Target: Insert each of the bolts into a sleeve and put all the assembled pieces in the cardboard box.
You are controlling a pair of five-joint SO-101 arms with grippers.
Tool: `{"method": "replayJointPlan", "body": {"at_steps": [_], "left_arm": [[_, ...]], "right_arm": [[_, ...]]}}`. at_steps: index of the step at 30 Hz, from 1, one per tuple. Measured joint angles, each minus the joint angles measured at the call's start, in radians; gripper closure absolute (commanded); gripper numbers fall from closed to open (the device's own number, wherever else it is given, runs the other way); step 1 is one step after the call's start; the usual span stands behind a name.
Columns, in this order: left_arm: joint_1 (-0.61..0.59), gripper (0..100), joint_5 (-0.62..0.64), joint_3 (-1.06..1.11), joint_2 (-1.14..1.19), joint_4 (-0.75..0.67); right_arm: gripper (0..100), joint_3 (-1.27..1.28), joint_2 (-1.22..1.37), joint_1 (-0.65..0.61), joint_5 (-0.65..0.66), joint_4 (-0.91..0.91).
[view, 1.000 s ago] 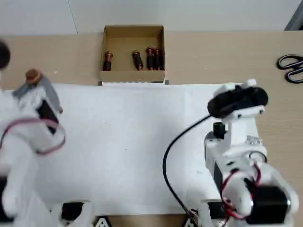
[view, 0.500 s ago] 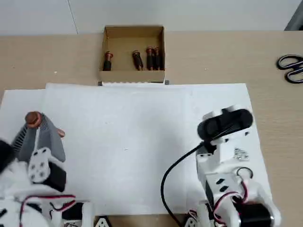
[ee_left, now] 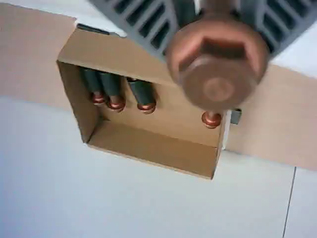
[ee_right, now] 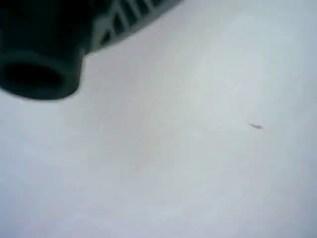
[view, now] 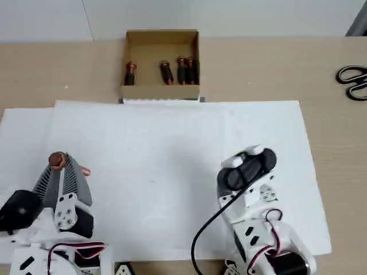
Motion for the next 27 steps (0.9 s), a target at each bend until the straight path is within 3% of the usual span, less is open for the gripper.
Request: {"method": "replayJointPlan", "body": {"at_steps": [8, 11, 17, 27], "left_arm": [[0.0, 99, 0.028, 0.095, 0.0, -0.163], [0.0, 99, 0.028, 0.158, 0.0, -0.239], [0.0, 99, 0.028, 0.33, 0.0, -0.466], [0.0, 99, 0.017, 0.655, 0.002, -0.836]], "right_arm": [[99.5, 0.114, 0.002, -0.133, 0.002, -0.183], [99.5, 0.169, 0.002, -0.184, 0.057, -0.226], [99.5, 0.242, 0.002, -0.207, 0.173, -0.322], [99.5, 0.4, 0.002, -0.209, 0.19, -0.614]]}}
